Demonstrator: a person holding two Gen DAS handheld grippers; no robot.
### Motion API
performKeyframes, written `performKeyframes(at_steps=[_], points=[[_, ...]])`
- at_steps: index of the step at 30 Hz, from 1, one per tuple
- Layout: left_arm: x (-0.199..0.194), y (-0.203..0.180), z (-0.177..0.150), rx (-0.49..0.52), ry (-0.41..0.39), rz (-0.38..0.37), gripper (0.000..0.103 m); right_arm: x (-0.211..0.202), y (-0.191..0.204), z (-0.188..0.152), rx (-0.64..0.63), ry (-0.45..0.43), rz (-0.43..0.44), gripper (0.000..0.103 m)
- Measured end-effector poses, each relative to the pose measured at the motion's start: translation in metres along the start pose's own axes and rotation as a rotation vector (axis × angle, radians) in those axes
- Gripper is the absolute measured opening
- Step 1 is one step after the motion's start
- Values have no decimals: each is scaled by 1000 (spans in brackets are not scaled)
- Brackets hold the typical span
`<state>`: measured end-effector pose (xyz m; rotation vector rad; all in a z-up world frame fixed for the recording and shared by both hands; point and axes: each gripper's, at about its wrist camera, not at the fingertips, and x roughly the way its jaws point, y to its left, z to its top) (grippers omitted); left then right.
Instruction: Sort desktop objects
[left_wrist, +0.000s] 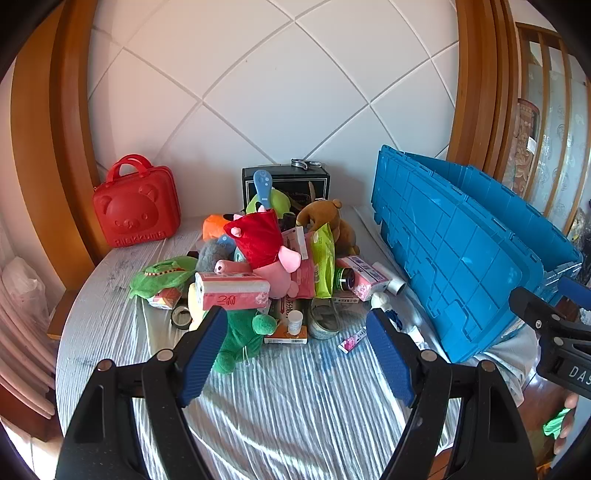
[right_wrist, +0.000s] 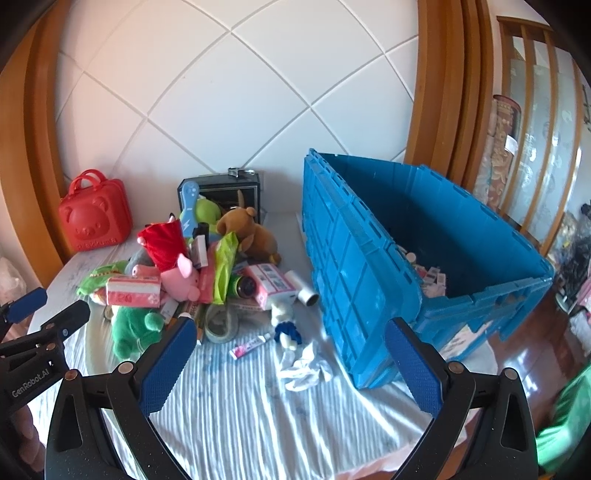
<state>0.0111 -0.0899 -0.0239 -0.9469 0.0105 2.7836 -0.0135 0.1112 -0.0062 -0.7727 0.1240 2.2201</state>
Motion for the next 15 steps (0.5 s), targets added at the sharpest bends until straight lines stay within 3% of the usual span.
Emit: performKeyframes(at_steps=[15], points=[[15,-3,-9,-33,35,36,77,14,-2,1,-21,19,-10,103]])
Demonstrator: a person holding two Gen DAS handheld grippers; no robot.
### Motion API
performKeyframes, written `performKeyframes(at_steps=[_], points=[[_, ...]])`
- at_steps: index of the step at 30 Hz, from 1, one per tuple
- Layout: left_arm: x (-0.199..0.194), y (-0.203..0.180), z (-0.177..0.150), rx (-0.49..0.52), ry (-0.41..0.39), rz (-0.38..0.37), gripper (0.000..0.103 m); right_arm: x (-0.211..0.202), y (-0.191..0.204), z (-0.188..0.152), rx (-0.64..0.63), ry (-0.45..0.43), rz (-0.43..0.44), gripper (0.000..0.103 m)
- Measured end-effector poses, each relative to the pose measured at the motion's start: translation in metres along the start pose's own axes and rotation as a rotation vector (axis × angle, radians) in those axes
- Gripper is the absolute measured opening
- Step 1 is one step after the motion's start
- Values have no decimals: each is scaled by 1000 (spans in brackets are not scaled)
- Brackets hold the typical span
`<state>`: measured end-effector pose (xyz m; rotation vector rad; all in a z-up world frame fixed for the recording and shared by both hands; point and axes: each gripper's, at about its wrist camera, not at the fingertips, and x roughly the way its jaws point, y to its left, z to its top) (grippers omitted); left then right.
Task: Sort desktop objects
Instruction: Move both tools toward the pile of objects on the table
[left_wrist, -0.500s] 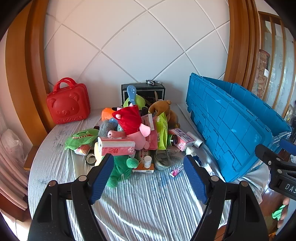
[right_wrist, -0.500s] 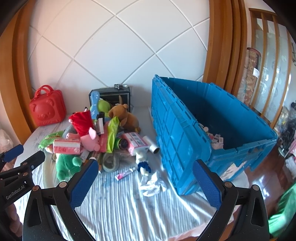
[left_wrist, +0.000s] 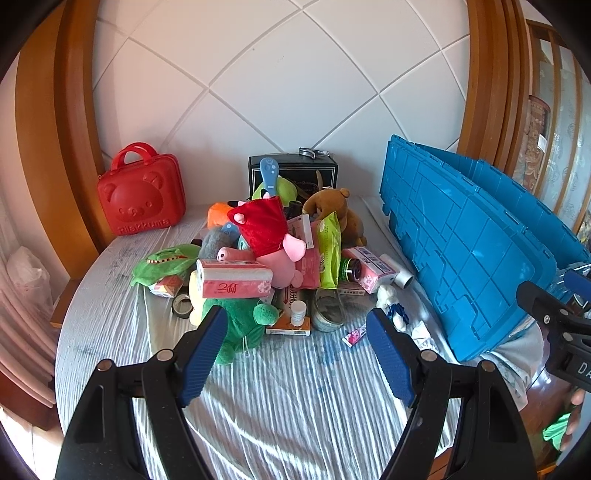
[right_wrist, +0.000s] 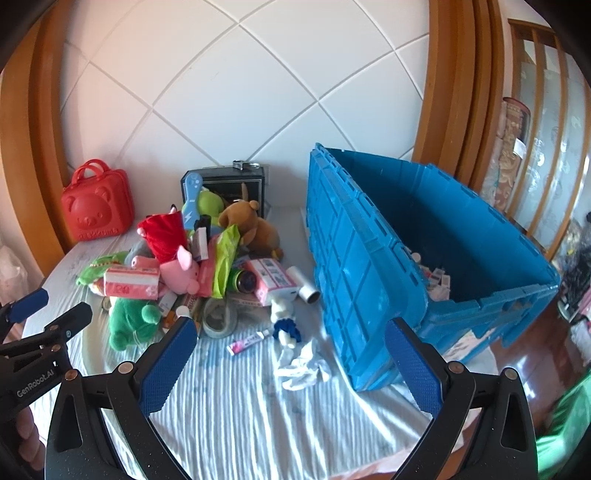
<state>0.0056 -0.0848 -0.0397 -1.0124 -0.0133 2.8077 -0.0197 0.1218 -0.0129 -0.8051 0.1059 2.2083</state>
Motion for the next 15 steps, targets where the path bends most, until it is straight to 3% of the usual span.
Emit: performKeyframes(at_steps=[9,12,15], points=[[32,3,4,-77,53,81,77,40,-5,14,-31,19,77,103],[46,10,1,-111,71,121,77,60,-3,21,-75,18,171,103],[60,21,-6,-138,100,222,77,74,0,24,-108,1,273,103]])
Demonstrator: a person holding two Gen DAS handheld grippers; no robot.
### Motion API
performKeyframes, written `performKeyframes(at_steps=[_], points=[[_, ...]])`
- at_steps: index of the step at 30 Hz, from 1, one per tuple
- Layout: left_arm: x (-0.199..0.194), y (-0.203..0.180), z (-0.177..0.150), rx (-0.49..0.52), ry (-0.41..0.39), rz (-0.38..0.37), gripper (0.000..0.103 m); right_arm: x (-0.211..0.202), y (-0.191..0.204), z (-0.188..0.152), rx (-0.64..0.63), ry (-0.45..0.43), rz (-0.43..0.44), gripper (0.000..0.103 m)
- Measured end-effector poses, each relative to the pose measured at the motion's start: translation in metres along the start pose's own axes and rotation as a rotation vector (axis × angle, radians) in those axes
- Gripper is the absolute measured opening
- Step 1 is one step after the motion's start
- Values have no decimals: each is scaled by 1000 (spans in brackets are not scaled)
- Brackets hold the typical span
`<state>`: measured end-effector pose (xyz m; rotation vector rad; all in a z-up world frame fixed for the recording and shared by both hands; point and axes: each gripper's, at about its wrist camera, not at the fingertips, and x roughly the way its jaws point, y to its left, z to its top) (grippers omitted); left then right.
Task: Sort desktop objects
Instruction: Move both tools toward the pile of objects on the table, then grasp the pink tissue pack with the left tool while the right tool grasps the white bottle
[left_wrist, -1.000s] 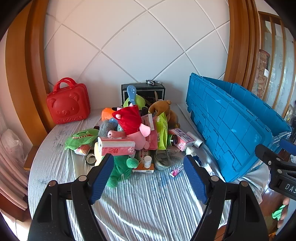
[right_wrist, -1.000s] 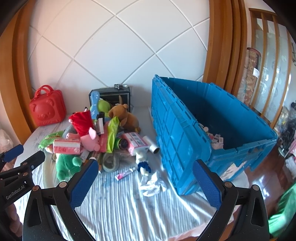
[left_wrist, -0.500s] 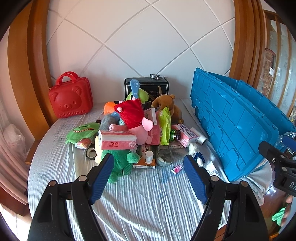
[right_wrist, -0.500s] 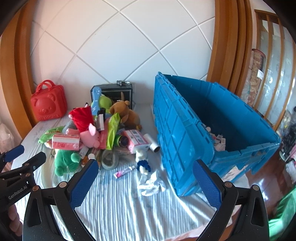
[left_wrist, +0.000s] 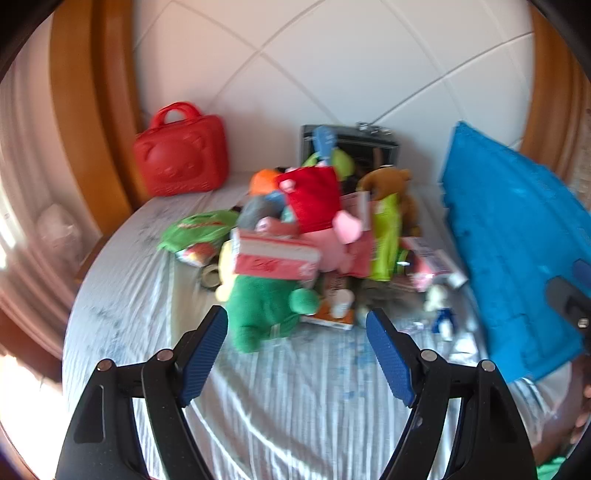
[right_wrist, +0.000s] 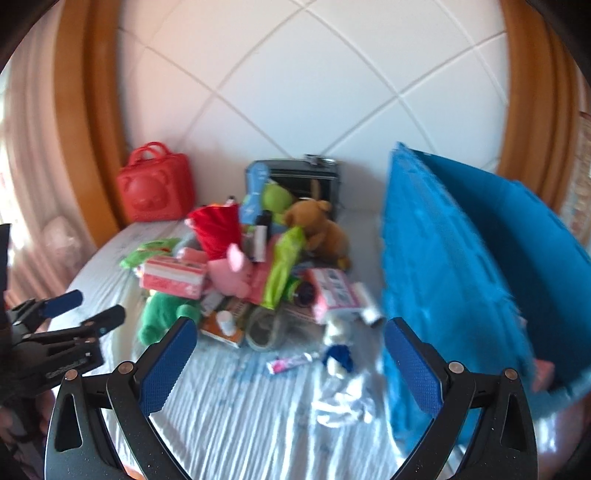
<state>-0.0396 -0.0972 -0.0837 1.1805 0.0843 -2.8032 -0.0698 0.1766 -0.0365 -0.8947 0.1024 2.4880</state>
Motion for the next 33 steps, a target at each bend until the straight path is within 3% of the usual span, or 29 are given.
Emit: performKeyframes(at_steps=[4,9,12,17,20,27,32,33], points=[[21,25,-10,-79,48,113,77,32,-3,-2,-20,19,121,103],[44,52,-27,-112,149,180,77,77,-4,-13,-14,141,148,103],[57,64,-32,-124,185,196,77,94,-6,-18,-29,181,115,103],[80,72,-27,-105,201,155,77,120,-11,-27,28,238,84,101],[95,75,-20,-85,209,125,77,138,-3,-31,43,270,73,87],[123,79,12,-52,200,57,77,163,28,-27,52,306,84,84],[144,66,50,-3,172,12,77,179,42,-11,59,297,44,84],[147,64,55,6,170,13,77,182,42,-8,121,301,-18,85]])
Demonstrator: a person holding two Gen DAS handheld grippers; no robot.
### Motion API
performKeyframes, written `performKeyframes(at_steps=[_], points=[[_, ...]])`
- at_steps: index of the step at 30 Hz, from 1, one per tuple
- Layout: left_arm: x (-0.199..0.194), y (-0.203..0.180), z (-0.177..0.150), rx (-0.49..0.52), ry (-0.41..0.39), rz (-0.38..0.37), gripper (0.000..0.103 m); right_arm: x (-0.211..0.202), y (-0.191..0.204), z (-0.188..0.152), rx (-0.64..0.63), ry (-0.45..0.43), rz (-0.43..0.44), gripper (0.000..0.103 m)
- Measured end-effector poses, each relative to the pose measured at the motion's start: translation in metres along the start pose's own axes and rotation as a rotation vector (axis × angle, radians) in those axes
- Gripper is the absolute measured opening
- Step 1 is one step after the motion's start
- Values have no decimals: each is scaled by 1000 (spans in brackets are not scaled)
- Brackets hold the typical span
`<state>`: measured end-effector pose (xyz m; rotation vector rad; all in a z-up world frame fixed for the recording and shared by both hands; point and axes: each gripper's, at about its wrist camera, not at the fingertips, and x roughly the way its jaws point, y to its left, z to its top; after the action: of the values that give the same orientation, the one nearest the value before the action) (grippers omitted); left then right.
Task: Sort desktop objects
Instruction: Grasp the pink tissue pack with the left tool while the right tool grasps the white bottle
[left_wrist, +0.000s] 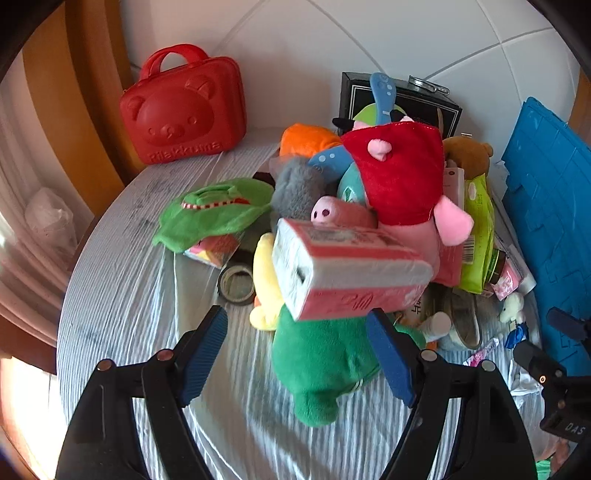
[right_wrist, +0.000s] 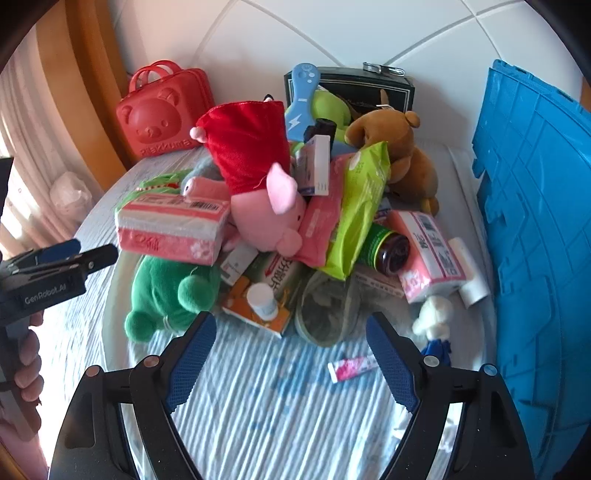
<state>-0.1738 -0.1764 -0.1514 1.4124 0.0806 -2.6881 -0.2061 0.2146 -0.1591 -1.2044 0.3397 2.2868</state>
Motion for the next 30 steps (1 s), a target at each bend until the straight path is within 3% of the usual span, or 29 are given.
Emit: performKeyframes(at_steps=[4,8,13,14,18,21,22,24,26,30], points=[[22,4,20,-24,25,-4,77,17,-4,10,12,28,-12,85],[44,7,32,-74,54,-108,77,34,-11,18,34,47,-6,89],[61,-2,29,-65,73,-183,77,51,-17,20,53,72,-2,91],[59,-1,26,-63,62,-195,68,54,-17,19,51,78,-1,91],[36,17,7,-73,21,-180,55,62,-12,16,32,104,7,85],[9,39,-11,-58,-12,-102,39,62,-6,14,16,107,22,85],[2,47,-17,-42,-22,-46,30,62,-3,12,9,107,26,85],[-2,61,-31,-7,-14,86,30,61,1,11,3,107,32,85],[4,78,-46,-13,34,170,30,62,6,9,1,112,44,85],[20,101,-72,-53,117,250,30,64,15,3,6,118,42,85]])
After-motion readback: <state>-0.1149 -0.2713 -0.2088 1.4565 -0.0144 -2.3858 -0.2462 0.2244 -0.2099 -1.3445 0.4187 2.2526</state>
